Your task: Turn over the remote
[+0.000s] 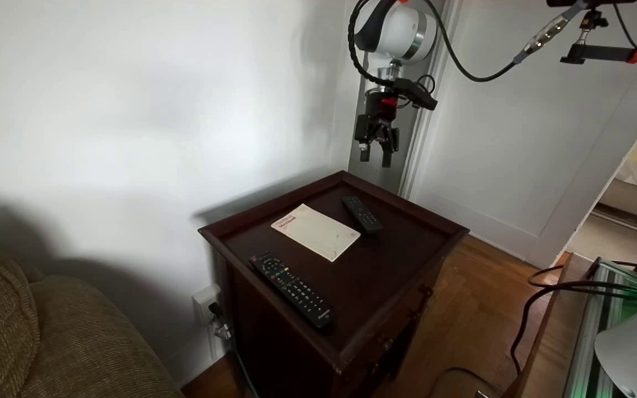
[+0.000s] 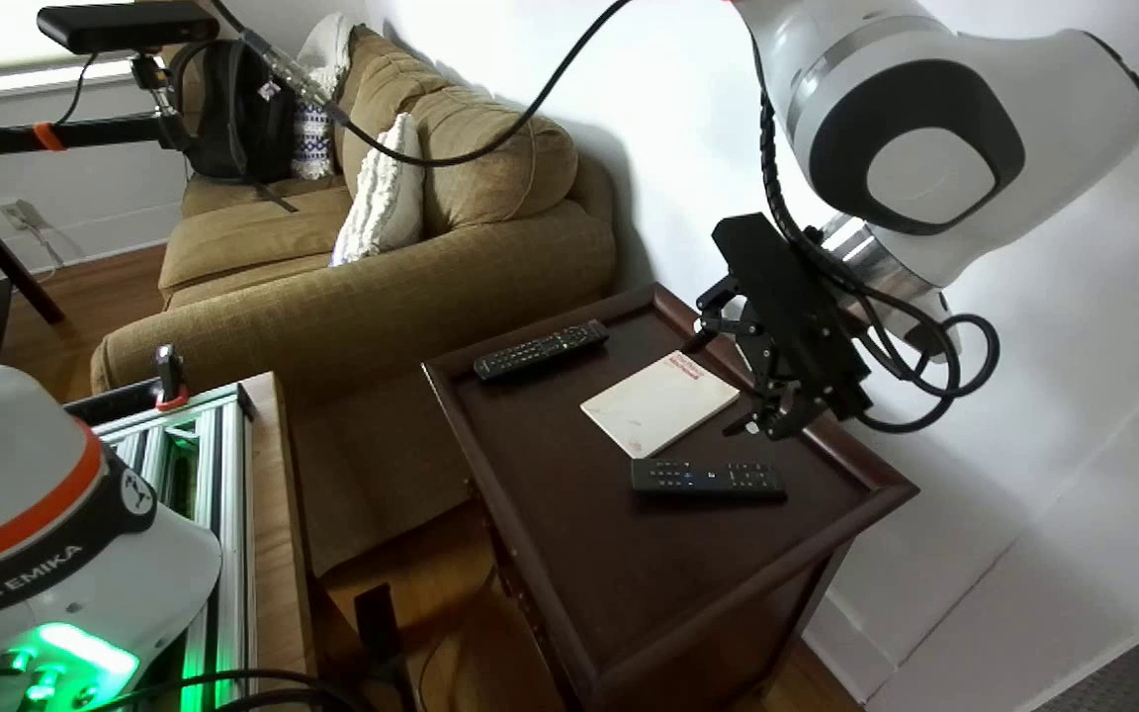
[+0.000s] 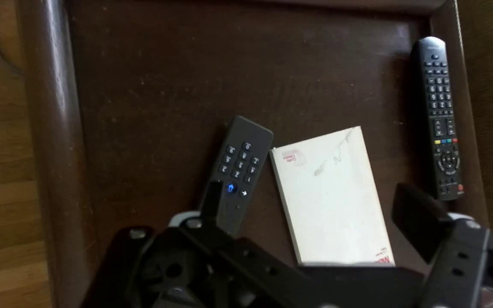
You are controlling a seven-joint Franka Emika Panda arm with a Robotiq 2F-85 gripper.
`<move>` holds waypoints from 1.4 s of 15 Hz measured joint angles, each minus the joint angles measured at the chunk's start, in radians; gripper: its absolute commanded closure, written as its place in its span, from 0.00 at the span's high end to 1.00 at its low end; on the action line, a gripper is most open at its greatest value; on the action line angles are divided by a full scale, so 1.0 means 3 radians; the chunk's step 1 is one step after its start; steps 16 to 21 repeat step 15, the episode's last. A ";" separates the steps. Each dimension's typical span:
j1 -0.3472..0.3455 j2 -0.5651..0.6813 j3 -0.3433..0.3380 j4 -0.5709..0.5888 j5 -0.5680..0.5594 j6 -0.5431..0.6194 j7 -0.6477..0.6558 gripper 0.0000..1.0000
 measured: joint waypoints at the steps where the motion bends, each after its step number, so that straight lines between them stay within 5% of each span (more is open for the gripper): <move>1: 0.0038 -0.0048 -0.0010 -0.0036 -0.0086 0.0017 0.0174 1.00; 8: 0.0273 -0.0250 -0.0084 -0.0354 -0.0580 0.0602 0.1004 1.00; 11: 0.0290 -0.0277 -0.0076 -0.0474 -0.0593 0.0869 0.1032 1.00; 21: 0.0288 -0.0276 -0.0074 -0.0466 -0.0593 0.0869 0.1032 1.00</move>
